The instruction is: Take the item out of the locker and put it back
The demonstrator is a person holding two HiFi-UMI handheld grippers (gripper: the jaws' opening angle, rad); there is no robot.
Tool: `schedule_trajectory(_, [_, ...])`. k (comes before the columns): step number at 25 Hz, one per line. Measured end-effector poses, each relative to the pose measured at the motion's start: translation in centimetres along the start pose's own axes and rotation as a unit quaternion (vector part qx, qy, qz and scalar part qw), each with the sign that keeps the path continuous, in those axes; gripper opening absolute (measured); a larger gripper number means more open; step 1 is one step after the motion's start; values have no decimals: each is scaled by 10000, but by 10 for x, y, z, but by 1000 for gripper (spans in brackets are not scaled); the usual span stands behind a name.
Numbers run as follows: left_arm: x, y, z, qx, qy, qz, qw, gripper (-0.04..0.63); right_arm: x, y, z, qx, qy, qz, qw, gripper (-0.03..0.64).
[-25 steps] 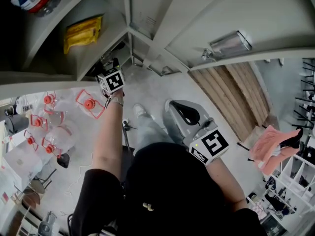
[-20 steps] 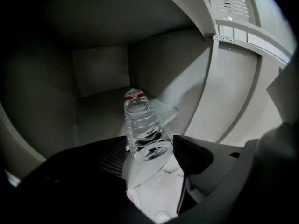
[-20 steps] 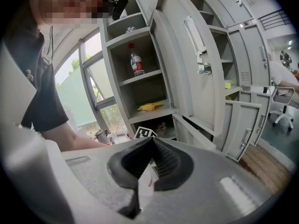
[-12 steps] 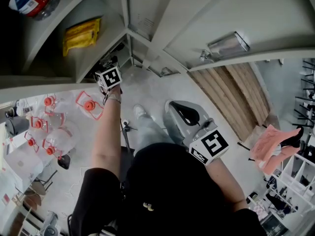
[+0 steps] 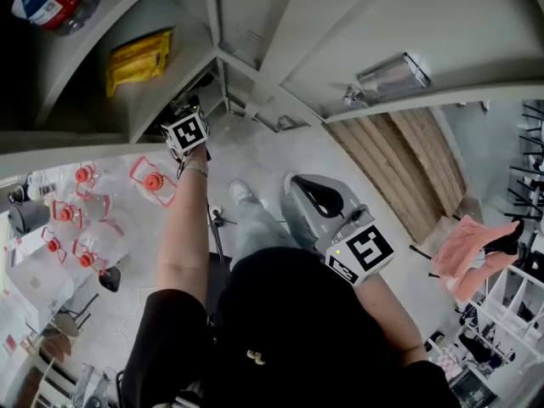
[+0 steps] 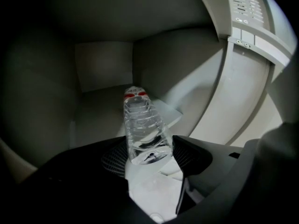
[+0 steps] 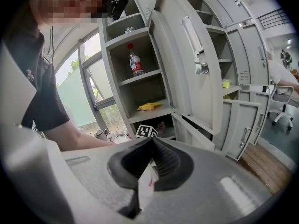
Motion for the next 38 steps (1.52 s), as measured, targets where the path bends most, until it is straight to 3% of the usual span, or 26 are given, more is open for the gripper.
schedule_trajectory(12, [8, -3, -13, -2, -79, 5, 10000, 278, 0, -1, -1, -63, 0, -10, 10000, -3])
schedule_trajectory(21, [25, -13, -30, 260, -81, -74, 9996, 277, -3, -1, -1, -189, -24, -50, 9998, -3])
schedule_trajectory(24, [27, -9, -39, 126, -88, -20, 9999, 276, -3, -2, -1, -241, -25, -62, 9997, -3])
schedule_trajectory(29, [37, -20, -48, 413, -72, -130, 9990, 276, -5, -4, 0, -353, -42, -103, 9993, -3])
schedule_trajectory(38, [42, -22, -82, 443, -167, -130, 9988, 276, -13, -7, 4, -614, -91, -179, 9979, -3])
Point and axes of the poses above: the fingertips, and each gripper's own axes: z forward along the fingers, y to its left, x out of its underside, the point moved 8 cm from there along -z, backward along the fingers, and after that the axes turned 8 degrees about -x, right-handed, at the moved point
